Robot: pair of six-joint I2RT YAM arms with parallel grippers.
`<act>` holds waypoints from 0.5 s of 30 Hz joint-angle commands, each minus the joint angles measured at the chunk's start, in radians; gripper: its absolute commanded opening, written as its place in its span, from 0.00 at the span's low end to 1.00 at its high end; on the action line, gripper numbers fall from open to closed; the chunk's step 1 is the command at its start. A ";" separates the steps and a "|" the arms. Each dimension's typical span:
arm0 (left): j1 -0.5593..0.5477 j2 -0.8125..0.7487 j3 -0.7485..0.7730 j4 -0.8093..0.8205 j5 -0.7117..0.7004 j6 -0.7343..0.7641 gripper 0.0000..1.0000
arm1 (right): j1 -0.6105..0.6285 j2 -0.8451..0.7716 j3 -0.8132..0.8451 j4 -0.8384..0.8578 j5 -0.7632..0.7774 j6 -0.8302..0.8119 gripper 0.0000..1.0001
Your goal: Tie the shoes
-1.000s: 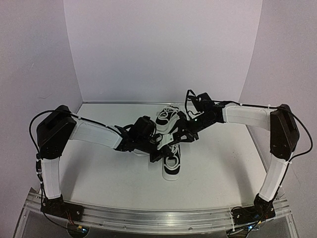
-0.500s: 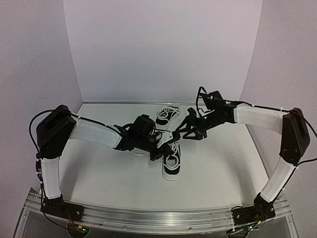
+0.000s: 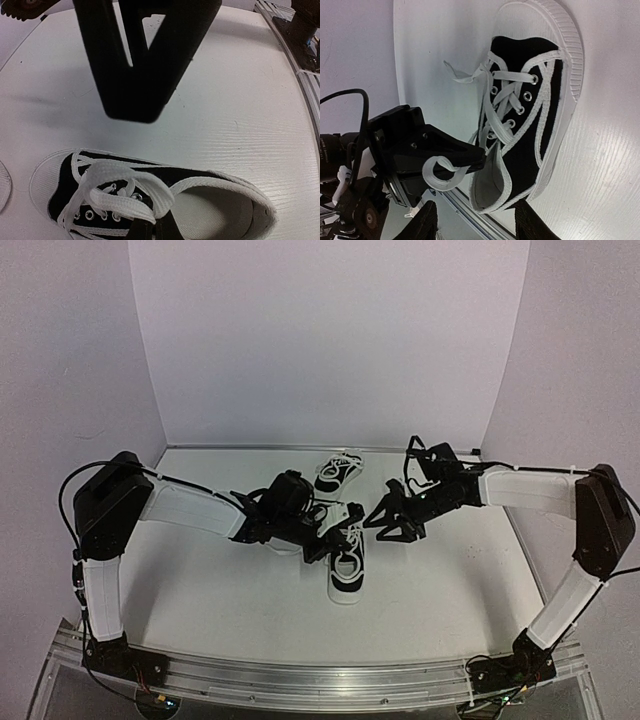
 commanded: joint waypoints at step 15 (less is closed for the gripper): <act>0.003 -0.005 0.054 0.057 0.015 -0.036 0.00 | 0.074 0.119 0.038 0.160 -0.021 0.046 0.37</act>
